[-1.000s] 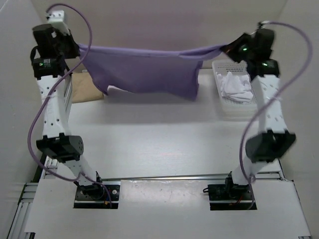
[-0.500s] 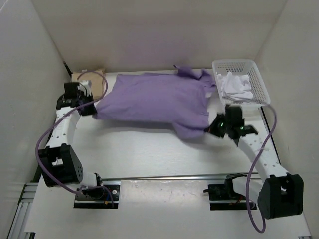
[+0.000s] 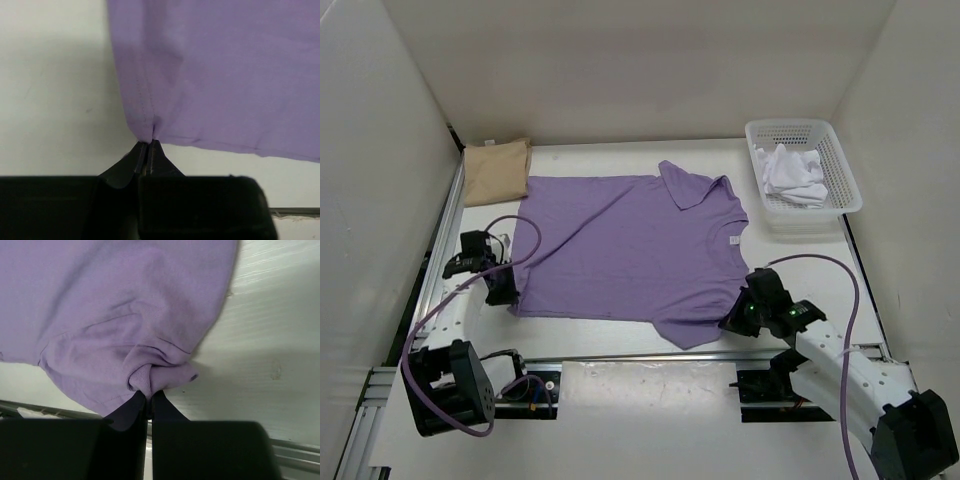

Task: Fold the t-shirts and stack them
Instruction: Fold the flattened tshirt in 1/3 of the way

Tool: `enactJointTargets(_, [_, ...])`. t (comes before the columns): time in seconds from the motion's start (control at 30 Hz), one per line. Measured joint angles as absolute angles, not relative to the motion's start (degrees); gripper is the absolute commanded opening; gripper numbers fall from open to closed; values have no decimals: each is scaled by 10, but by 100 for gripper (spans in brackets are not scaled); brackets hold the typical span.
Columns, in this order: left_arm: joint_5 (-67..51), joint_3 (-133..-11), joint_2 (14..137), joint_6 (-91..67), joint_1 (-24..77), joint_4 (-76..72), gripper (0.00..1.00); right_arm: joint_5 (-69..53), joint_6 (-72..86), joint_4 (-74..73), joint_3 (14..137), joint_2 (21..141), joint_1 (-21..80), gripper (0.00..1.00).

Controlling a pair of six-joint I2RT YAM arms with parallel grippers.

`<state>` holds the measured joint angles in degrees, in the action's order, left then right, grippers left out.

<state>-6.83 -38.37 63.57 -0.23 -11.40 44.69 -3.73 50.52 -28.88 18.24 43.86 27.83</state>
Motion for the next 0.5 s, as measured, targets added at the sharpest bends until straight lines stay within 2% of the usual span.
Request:
enactJointTargets(0.3, [-47,-414,638,-2,-167,469,10,45,500,-361,283,414,270,0])
enactJointTargets(0.4, [-48,-474,693,-2,-168,474,10,54,474,-356,322,432,241,0])
enactJointTargets(0.5, [-56,-540,774,-2,-168,476,10,50,439,-338,371,517,205,0])
